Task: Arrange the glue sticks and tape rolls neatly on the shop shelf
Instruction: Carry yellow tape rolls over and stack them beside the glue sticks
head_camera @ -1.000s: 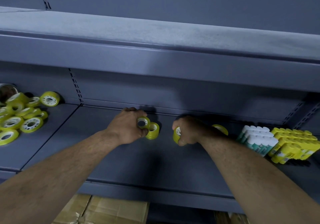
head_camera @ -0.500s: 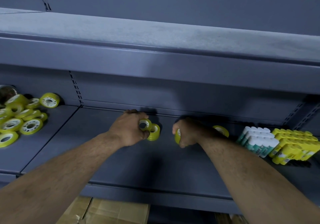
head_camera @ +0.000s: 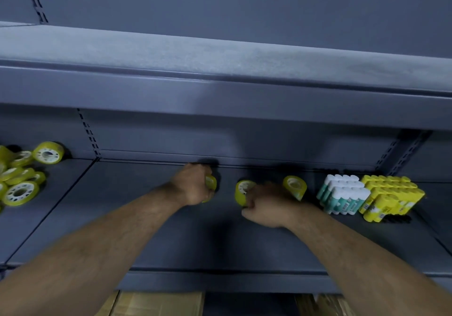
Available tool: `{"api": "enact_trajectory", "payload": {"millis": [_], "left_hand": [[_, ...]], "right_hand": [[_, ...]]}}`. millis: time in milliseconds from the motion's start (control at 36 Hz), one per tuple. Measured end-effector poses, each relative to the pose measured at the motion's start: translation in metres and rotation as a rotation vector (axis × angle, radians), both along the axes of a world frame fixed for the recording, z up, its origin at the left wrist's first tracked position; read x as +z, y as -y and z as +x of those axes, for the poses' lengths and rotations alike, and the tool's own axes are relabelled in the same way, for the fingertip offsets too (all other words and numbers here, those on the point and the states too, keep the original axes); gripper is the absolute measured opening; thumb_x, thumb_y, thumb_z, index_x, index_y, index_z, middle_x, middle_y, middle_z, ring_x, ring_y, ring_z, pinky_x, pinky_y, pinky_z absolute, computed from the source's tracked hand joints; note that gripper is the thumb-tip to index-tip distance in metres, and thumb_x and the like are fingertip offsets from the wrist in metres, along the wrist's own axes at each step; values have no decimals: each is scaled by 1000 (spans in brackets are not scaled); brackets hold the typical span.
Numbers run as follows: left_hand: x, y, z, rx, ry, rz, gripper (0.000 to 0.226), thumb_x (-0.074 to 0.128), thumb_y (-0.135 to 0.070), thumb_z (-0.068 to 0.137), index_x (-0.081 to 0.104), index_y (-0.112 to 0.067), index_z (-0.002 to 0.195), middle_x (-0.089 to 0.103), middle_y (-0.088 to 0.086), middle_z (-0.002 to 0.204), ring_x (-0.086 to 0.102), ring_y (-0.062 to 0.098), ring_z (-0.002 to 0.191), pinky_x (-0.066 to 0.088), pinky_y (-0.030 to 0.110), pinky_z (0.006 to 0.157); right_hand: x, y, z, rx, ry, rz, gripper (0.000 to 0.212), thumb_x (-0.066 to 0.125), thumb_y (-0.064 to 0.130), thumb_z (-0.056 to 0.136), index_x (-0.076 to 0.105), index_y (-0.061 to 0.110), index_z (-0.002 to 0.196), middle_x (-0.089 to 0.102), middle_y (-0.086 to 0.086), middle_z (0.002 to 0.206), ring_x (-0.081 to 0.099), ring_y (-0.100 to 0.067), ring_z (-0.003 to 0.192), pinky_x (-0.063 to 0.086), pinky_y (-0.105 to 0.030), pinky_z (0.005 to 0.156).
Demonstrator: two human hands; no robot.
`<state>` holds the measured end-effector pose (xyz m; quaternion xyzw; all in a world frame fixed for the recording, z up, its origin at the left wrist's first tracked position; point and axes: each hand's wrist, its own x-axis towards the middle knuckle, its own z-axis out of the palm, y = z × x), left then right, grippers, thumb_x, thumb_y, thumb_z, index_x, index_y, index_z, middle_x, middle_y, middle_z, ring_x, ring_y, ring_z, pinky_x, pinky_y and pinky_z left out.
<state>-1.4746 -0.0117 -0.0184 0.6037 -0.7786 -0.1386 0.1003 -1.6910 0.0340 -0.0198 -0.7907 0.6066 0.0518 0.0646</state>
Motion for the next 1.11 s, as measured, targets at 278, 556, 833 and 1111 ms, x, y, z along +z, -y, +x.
{"api": "enact_trajectory", "payload": {"millis": [278, 556, 833, 1111], "left_hand": [[-5, 8, -4, 10, 67, -3, 41, 73, -39, 76, 68, -23, 113, 68, 0, 115, 62, 23, 107, 52, 27, 82], [-2, 8, -5, 18, 96, 37, 28, 73, -31, 76, 68, -20, 102, 65, 0, 98, 57, 18, 84, 44, 23, 62], [-1, 10, -5, 7, 113, 57, 27, 73, -29, 75, 67, -18, 99, 62, -1, 94, 59, 18, 82, 45, 24, 60], [4, 4, -12, -65, 172, 23, 43, 65, -26, 84, 63, -31, 126, 62, -3, 130, 56, 20, 120, 41, 19, 85]], "right_hand": [[6, -16, 4, 67, -40, 121, 31, 72, 32, 80, 57, 10, 65, 50, -4, 63, 50, -20, 60, 32, -26, 48], [11, -19, 7, 60, -57, 92, 33, 72, 32, 79, 51, 13, 62, 47, -2, 65, 46, -18, 61, 30, -25, 48], [12, -18, 8, -5, -92, 54, 34, 58, 48, 90, 69, 19, 102, 66, -7, 105, 62, -30, 96, 51, -32, 79], [15, -21, 1, -118, -4, -80, 63, 42, 61, 97, 38, 28, 151, 30, 3, 161, 34, -24, 144, 34, -37, 110]]}}
